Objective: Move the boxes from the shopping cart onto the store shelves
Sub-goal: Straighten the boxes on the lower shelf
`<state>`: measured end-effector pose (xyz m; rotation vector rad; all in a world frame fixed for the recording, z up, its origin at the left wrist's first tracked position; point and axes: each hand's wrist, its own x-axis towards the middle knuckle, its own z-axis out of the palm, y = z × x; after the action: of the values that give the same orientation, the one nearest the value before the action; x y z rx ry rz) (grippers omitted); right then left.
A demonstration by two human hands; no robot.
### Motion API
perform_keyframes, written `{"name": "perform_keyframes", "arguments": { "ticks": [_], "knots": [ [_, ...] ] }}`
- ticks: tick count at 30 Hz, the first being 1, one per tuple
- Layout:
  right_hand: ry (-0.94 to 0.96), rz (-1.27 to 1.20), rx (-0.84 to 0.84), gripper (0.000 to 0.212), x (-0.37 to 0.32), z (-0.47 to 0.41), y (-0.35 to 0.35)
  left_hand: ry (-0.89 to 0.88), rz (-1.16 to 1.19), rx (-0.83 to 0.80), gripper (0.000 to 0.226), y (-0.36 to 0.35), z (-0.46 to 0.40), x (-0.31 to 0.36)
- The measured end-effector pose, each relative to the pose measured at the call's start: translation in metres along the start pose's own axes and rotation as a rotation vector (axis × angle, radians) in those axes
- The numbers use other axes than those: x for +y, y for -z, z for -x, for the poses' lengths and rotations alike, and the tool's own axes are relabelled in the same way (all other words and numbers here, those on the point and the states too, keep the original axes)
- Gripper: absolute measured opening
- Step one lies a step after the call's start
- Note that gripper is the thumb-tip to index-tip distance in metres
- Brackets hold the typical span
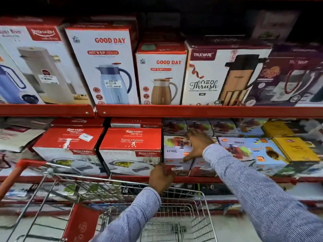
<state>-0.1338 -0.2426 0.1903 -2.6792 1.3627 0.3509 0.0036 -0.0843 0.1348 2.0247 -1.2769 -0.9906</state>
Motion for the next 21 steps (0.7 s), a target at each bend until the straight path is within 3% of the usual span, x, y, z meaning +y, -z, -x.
{"name": "perform_keyframes", "arguments": {
  "ticks": [6,21],
  "knots": [
    [-0.028,-0.017,0.008,0.119,0.0045,-0.0016,-0.0063,0.074,0.016,0.092,0.031,-0.0080,-0.0018,0.0017],
    [-0.049,-0.045,-0.033,0.127,-0.0018,0.0063,-0.0026,-0.038,0.000,0.167,0.020,-0.0050,0.0055,-0.0029]
  ]
}}
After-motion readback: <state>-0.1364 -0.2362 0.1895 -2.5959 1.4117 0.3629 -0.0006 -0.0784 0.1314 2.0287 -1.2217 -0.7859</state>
